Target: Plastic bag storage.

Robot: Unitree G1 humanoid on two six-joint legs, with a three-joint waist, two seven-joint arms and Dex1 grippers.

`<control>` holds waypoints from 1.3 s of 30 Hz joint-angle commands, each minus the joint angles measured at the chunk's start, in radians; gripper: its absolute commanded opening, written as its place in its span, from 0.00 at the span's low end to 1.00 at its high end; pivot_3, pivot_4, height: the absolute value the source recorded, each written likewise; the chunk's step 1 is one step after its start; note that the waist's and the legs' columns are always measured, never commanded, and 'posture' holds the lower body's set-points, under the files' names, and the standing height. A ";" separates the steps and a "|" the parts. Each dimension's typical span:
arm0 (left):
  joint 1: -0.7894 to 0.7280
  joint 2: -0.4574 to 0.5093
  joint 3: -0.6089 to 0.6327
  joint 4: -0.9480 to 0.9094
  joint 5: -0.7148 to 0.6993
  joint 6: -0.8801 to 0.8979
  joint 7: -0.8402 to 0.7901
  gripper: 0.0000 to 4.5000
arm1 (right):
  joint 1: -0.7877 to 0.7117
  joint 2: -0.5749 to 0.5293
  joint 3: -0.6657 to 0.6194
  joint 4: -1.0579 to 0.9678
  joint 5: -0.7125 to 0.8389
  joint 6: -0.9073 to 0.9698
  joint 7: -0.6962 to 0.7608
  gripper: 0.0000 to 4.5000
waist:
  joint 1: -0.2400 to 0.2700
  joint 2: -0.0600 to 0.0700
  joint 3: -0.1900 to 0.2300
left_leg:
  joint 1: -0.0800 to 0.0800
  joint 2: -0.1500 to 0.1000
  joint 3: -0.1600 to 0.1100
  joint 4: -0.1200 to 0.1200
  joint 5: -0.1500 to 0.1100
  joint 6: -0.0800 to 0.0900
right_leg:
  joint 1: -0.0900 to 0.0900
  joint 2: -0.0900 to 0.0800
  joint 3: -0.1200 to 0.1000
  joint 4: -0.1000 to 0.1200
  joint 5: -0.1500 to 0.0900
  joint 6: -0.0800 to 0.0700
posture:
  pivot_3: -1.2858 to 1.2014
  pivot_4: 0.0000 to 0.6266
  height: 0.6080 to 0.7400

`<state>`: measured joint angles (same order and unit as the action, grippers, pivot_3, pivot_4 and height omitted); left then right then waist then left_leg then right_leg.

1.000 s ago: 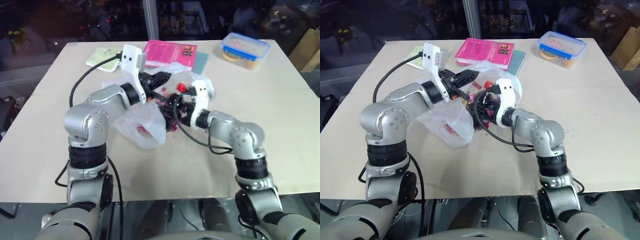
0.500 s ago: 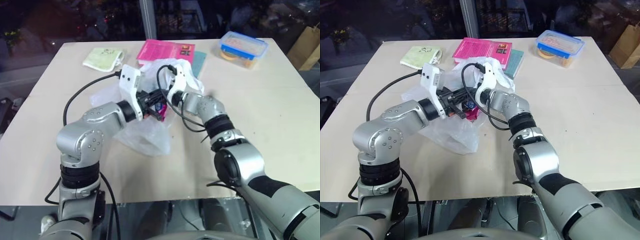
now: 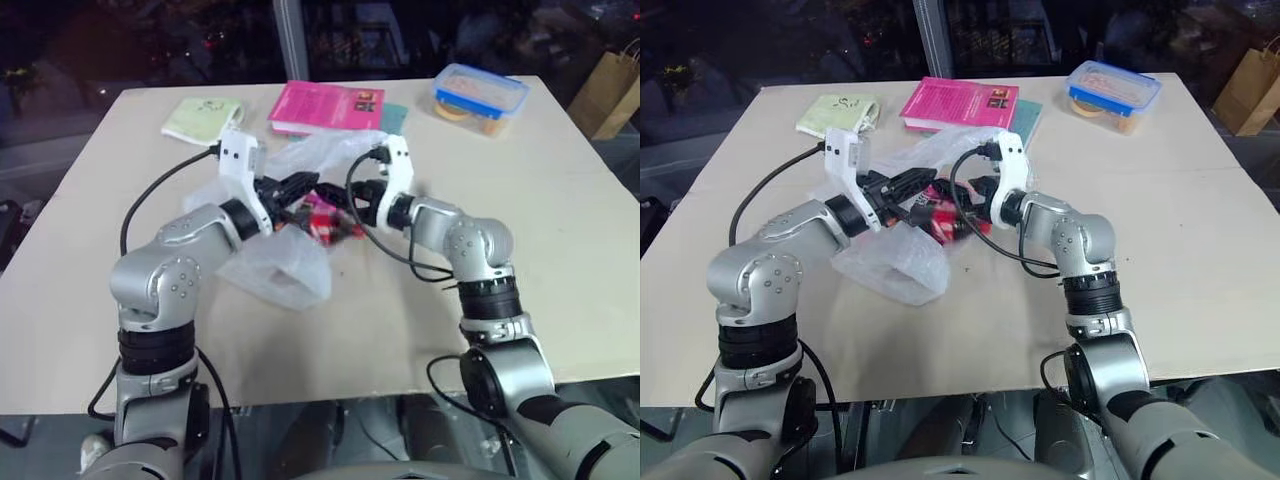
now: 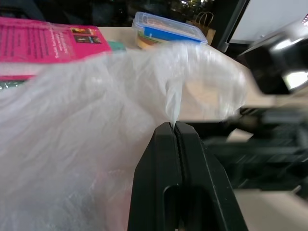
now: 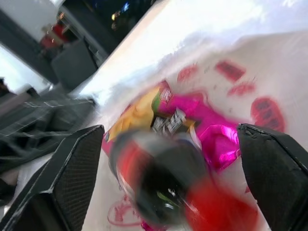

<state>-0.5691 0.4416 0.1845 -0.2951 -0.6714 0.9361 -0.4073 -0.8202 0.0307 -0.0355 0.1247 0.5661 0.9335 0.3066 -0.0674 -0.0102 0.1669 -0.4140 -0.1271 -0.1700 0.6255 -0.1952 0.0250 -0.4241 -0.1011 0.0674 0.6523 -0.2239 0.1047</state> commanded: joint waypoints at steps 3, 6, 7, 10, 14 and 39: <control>-0.024 0.009 0.018 0.000 -0.022 -0.013 -0.022 0.00 | 0.046 -0.054 0.073 -0.133 -0.047 -0.018 0.020 0.99 | 0.001 0.000 0.000 | 0.000 0.000 0.000 0.000 0.000 0.000 | 0.000 0.000 0.000 0.000 0.000 0.000 | 0.52 0.24 1.00; -0.007 0.030 0.017 -0.012 -0.023 -0.013 -0.041 0.00 | 0.122 -0.145 0.110 -0.287 -0.059 -0.009 0.054 0.99 | 0.015 0.000 0.000 | -0.001 -0.001 0.000 0.002 0.001 -0.001 | 0.000 -0.002 0.000 -0.001 0.000 0.000 | 0.52 0.24 1.00; -0.007 0.033 0.018 -0.013 -0.025 -0.012 -0.042 0.00 | 0.140 -0.171 0.117 -0.325 -0.069 -0.019 0.056 0.99 | 0.018 0.000 0.000 | -0.002 -0.001 0.000 0.002 0.000 -0.001 | 0.000 -0.002 0.000 -0.001 0.000 0.000 | 0.52 0.24 1.00; -0.008 0.037 0.018 -0.010 -0.026 -0.013 -0.039 0.00 | 0.201 -0.310 0.178 -0.463 -0.107 -0.035 0.119 0.99 | 0.025 0.000 0.000 | -0.002 -0.001 0.000 0.002 0.000 0.000 | 0.000 -0.001 0.000 -0.001 0.000 0.000 | 0.52 0.24 1.00; -0.007 0.039 0.005 -0.012 -0.021 -0.017 -0.040 0.00 | 0.242 -0.428 0.310 -0.479 -0.215 -0.120 0.171 0.99 | 0.023 0.000 0.000 | -0.001 -0.001 0.001 0.002 0.000 0.001 | 0.001 -0.001 0.000 -0.002 0.000 0.000 | 0.52 0.24 1.00; -0.022 0.035 0.003 -0.073 -0.058 -0.014 -0.028 0.00 | 0.050 -0.225 0.389 -0.173 -0.453 -0.373 0.254 0.27 | 0.019 -0.002 0.001 | -0.001 0.000 0.001 0.003 0.002 -0.003 | 0.000 0.000 0.000 -0.001 0.000 0.000 | 0.52 0.24 1.00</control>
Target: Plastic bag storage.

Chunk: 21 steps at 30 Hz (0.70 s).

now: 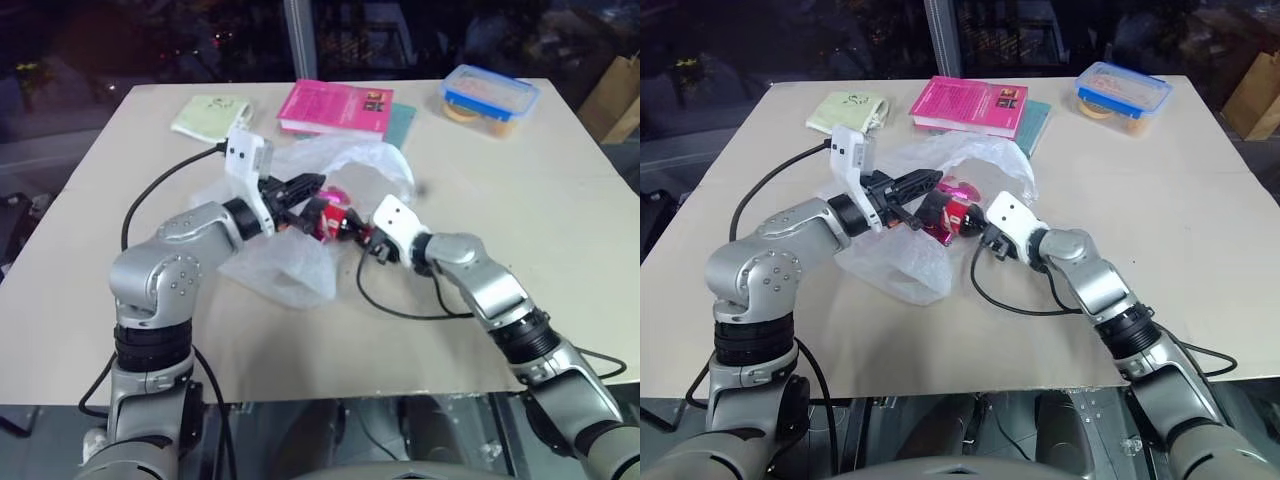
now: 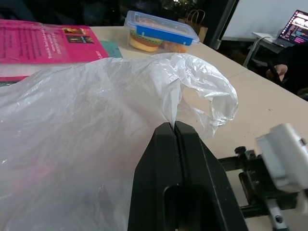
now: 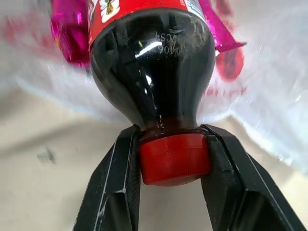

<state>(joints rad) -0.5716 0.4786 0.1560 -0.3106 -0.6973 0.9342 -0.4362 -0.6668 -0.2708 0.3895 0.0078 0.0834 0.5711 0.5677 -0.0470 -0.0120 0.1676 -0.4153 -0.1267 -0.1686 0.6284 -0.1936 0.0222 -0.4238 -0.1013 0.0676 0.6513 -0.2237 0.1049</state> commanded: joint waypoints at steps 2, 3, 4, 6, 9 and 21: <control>-0.025 -0.003 0.034 -0.061 -0.044 -0.008 0.001 0.00 | -0.173 0.140 0.000 0.060 -0.022 -0.066 -0.030 0.27 | -0.003 0.000 0.000 | 0.000 0.001 -0.001 0.000 0.000 0.000 | 0.000 0.001 0.000 0.001 0.000 0.000 | 0.52 0.24 1.00; -0.027 -0.006 0.036 -0.064 -0.055 -0.006 0.001 0.00 | -0.226 0.200 0.010 0.168 -0.045 -0.102 -0.061 0.27 | -0.001 0.000 0.000 | 0.001 0.002 0.000 0.000 0.000 -0.001 | 0.000 0.002 0.000 0.001 0.000 0.000 | 0.52 0.24 1.00; -0.028 -0.009 0.038 -0.070 -0.065 -0.003 0.003 0.00 | -0.271 0.259 0.011 0.268 -0.055 -0.136 -0.083 0.27 | 0.000 0.000 0.000 | 0.001 0.002 -0.001 0.000 0.000 -0.001 | 0.000 0.002 0.000 0.001 0.000 0.000 | 0.52 0.24 1.00; -0.019 -0.008 0.023 -0.084 -0.063 -0.003 0.000 0.00 | -0.358 0.324 0.025 0.459 -0.108 -0.222 -0.129 0.27 | -0.009 0.000 0.000 | 0.001 0.002 0.000 0.000 0.000 -0.001 | 0.000 0.002 0.000 0.001 0.001 -0.002 | 0.52 0.24 1.00; -0.014 -0.014 0.029 -0.090 -0.067 0.006 0.015 0.00 | -0.376 0.307 0.027 0.518 -0.145 -0.270 -0.085 0.59 | 0.005 -0.001 0.000 | 0.001 0.003 -0.002 -0.001 0.000 -0.002 | 0.000 0.003 -0.001 -0.002 0.001 -0.003 | 0.52 0.24 1.00; 0.017 0.002 0.016 -0.038 -0.043 -0.047 0.010 0.00 | -0.016 -0.059 -0.116 -0.325 -0.068 0.183 0.058 0.80 | 0.002 -0.001 0.000 | 0.000 0.003 -0.001 -0.001 -0.001 -0.001 | 0.000 0.003 -0.003 -0.005 0.002 -0.003 | 0.52 0.24 1.00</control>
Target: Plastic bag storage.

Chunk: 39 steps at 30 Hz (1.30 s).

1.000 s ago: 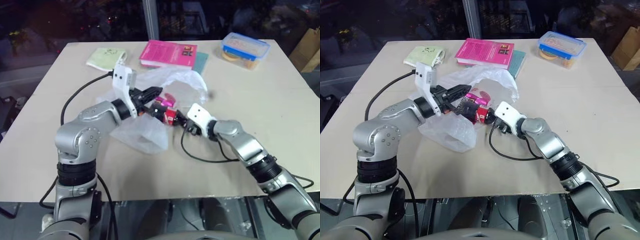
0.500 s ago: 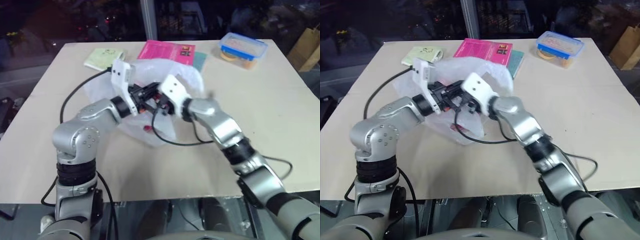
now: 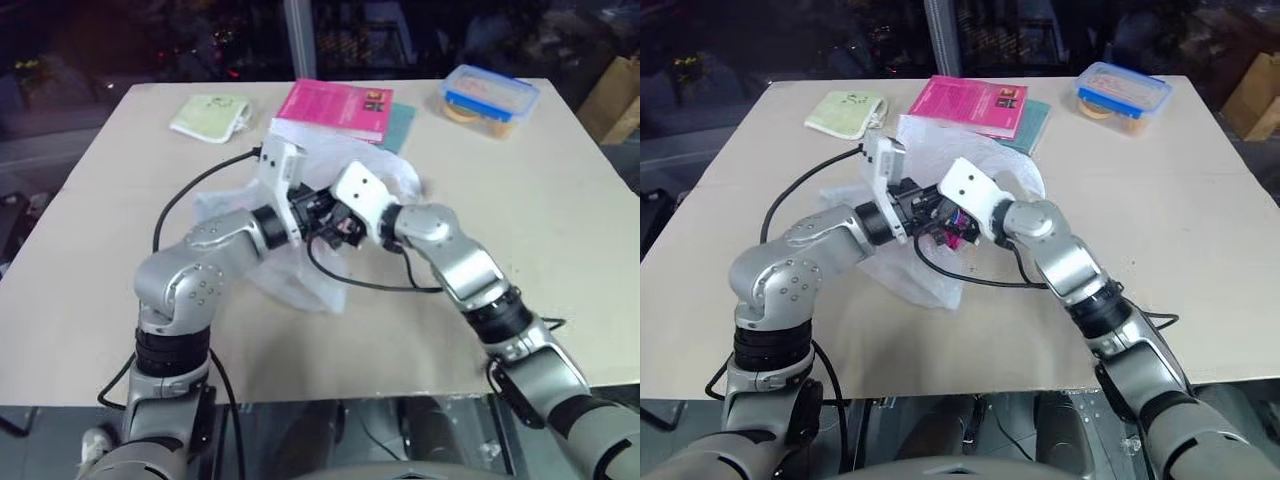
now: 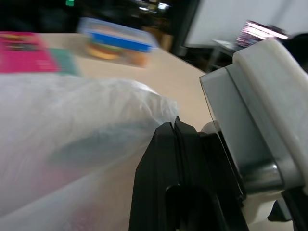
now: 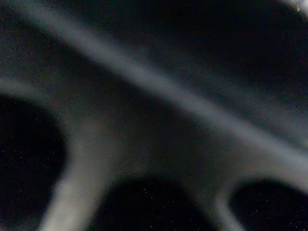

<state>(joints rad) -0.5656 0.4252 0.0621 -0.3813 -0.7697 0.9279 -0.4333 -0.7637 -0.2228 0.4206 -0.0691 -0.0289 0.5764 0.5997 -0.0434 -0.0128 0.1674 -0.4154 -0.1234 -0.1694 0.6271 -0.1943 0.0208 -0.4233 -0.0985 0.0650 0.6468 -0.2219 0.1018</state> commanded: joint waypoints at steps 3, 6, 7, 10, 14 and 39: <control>0.003 0.068 0.110 0.051 0.024 -0.053 -0.001 0.00 | 0.154 -0.144 -0.246 -0.404 0.062 0.364 -0.019 0.80 | 0.007 0.000 0.000 | 0.000 0.002 0.000 0.000 0.000 0.000 | 0.000 0.002 0.000 0.000 0.000 0.000 | 0.52 0.24 1.00; 0.002 0.084 0.098 0.068 0.029 -0.063 0.004 0.00 | 0.172 -0.143 -0.294 -0.441 0.103 0.444 -0.048 0.80 | 0.005 0.000 0.000 | 0.000 0.001 0.001 0.001 -0.001 0.000 | 0.000 0.001 0.001 0.000 0.000 0.000 | 0.52 0.24 1.00; 0.003 0.092 0.092 0.075 0.042 -0.068 0.008 0.00 | 0.180 -0.176 -0.279 -0.445 0.109 0.433 -0.032 0.80 | 0.005 0.000 0.000 | 0.000 0.002 0.002 0.001 -0.002 0.002 | 0.000 0.001 0.001 0.000 0.000 0.000 | 0.52 0.24 1.00; 0.011 0.100 0.095 0.078 0.043 -0.078 0.011 0.00 | 0.193 -0.222 -0.257 -0.408 0.091 0.400 -0.062 0.86 | 0.008 0.000 0.000 | 0.000 0.002 0.001 0.001 -0.002 0.002 | 0.000 0.001 0.001 0.000 0.000 0.000 | 0.52 0.24 1.00; 0.020 0.125 0.118 0.071 0.032 -0.086 0.011 0.00 | 0.195 -0.248 -0.265 -0.361 0.072 0.383 -0.114 0.98 | 0.008 0.000 0.000 | 0.000 0.002 0.002 0.001 -0.002 0.001 | 0.000 0.001 0.001 0.000 0.000 0.000 | 0.52 0.24 1.00; -0.062 0.143 -0.039 0.115 0.289 -0.247 0.154 0.00 | 0.038 -0.194 -0.082 -0.173 0.030 0.159 -0.168 0.98 | 0.015 0.000 0.000 | 0.000 0.002 0.002 0.001 -0.001 -0.001 | 0.000 0.002 0.001 -0.002 0.001 -0.001 | 0.52 0.24 1.00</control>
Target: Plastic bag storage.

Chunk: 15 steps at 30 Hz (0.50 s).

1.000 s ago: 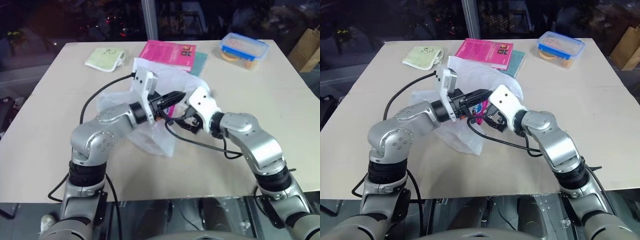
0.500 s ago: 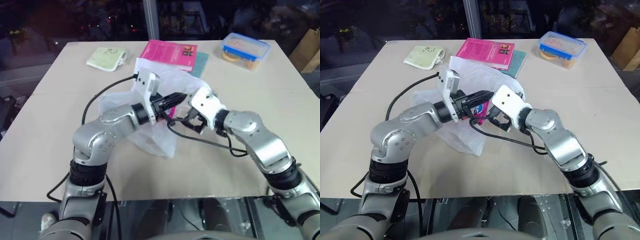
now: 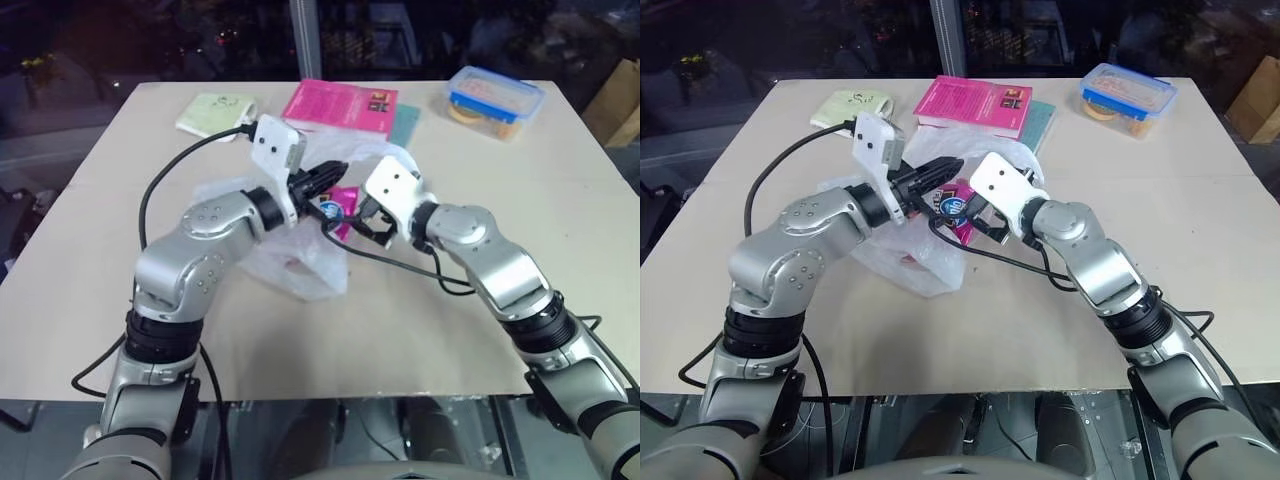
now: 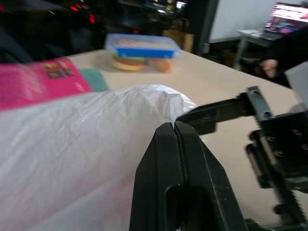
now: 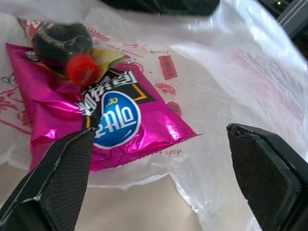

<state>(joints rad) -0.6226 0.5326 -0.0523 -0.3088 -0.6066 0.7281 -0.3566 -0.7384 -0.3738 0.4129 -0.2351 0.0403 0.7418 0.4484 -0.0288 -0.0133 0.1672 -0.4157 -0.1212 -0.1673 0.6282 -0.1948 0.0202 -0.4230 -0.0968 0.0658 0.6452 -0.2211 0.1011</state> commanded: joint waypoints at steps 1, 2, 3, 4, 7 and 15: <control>-0.004 0.038 0.060 0.049 0.159 -0.061 0.089 0.00 | 0.009 -0.057 -0.052 -0.005 -0.067 -0.020 -0.019 0.98 | -0.001 0.000 0.000 | 0.000 0.000 0.000 0.000 0.000 0.000 | 0.000 0.000 0.000 0.000 0.000 0.000 | 0.52 0.24 1.00; -0.006 0.035 0.048 0.054 0.179 -0.074 0.092 0.00 | 0.008 -0.060 -0.045 -0.002 -0.078 -0.027 -0.020 0.98 | -0.002 0.000 0.000 | 0.000 0.000 0.000 0.000 0.000 0.000 | 0.000 0.000 0.000 0.000 0.000 0.000 | 0.52 0.24 1.00; -0.008 0.033 0.033 0.057 0.200 -0.091 0.093 0.00 | 0.010 -0.056 -0.045 0.001 -0.082 -0.028 -0.021 0.98 | -0.003 0.000 0.000 | 0.000 0.000 0.000 0.000 0.000 0.000 | 0.000 0.000 0.000 0.000 0.000 0.000 | 0.52 0.24 1.00; -0.010 0.025 0.020 0.054 0.206 -0.101 0.087 0.00 | 0.008 -0.057 -0.034 0.009 -0.099 -0.036 -0.025 0.98 | -0.004 0.000 0.000 | 0.000 0.000 0.000 0.000 0.000 0.000 | 0.000 0.000 0.000 0.000 0.000 0.000 | 0.52 0.24 1.00; -0.010 -0.003 -0.006 0.027 0.214 -0.104 0.079 0.00 | 0.001 -0.064 0.005 0.044 -0.162 -0.083 -0.033 0.98 | -0.005 0.000 0.000 | 0.000 0.000 0.000 0.000 0.000 0.000 | 0.000 0.000 0.000 0.000 0.000 0.000 | 0.52 0.24 1.00; -0.001 -0.044 -0.119 0.007 0.407 -0.161 0.114 0.00 | -0.014 0.006 -0.005 0.050 -0.182 -0.098 -0.028 0.98 | -0.007 0.000 0.000 | 0.000 0.000 0.000 0.000 0.000 0.000 | 0.000 0.001 0.000 0.000 0.000 0.000 | 0.52 0.24 1.00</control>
<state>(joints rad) -0.6237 0.5049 -0.1659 -0.2762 -0.2339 0.5939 -0.2536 -0.7390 -0.3767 0.4230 -0.1550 -0.1231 0.6616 0.4210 -0.0357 -0.0133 0.1672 -0.4157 -0.1210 -0.1672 0.6281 -0.1947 0.0202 -0.4231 -0.0962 0.0659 0.6456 -0.2211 0.1010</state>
